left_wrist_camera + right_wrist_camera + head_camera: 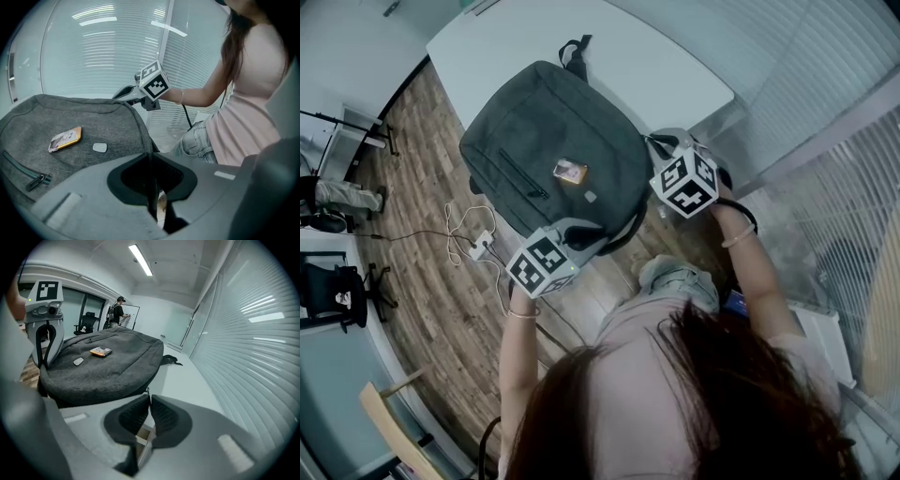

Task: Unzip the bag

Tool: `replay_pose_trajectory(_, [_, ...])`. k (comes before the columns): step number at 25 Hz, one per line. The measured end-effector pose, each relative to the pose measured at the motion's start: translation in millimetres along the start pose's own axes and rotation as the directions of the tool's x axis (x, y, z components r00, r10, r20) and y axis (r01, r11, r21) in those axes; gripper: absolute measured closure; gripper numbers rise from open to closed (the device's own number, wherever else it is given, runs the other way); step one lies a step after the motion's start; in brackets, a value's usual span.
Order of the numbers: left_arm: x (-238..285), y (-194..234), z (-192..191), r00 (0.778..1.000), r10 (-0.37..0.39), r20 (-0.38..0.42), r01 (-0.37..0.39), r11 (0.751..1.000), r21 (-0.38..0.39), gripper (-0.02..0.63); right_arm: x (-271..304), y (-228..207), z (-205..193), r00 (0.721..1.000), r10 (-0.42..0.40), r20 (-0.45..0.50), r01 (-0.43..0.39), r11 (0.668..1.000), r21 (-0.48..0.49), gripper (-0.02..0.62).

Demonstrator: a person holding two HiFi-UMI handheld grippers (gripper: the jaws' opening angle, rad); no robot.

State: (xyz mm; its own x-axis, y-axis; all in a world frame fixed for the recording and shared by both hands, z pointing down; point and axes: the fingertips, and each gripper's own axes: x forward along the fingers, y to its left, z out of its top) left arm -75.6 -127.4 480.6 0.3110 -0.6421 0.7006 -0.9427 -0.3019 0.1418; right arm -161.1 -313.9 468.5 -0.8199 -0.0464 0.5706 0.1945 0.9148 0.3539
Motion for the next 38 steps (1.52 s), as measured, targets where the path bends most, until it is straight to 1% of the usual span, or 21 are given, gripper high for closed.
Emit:
replay_pose_trajectory(4, [1,1,1,1.000,0.004,0.003,-0.004,1.000,0.005,0.563,8,-9,7,0.999,0.045,-0.008,-0.046,0.999,-0.019,0.572])
replay_pose_trajectory(8, [2,0,2,1.000,-0.003,0.003,0.002,1.000,0.001,0.563,16,-14,11,0.997,0.070,-0.015,-0.070,0.996,-0.051,0.572])
replay_pose_trajectory(11, [1,1,3,1.000,-0.005,0.002,0.005,1.000,-0.002,0.563,22,-17,14,0.996,0.088,-0.010,-0.088,0.995,-0.054,0.575])
replay_pose_trajectory(22, [3,0,2,1.000,-0.008,-0.001,0.008,1.000,-0.003,0.563,42,-25,25,0.993,0.116,0.005,-0.115,0.989,-0.098,0.577])
replay_pose_trajectory(33, [3,1,1,1.000,-0.007,0.001,0.007,1.000,0.003,0.563,58,-31,36,0.992,0.124,0.010,-0.122,0.984,-0.133,0.577])
replay_pose_trajectory(38, [4,0,1,1.000,-0.019,0.001,0.019,1.000,-0.004,0.563,63,-33,39,0.992,0.129,0.010,-0.126,0.981,-0.149,0.577])
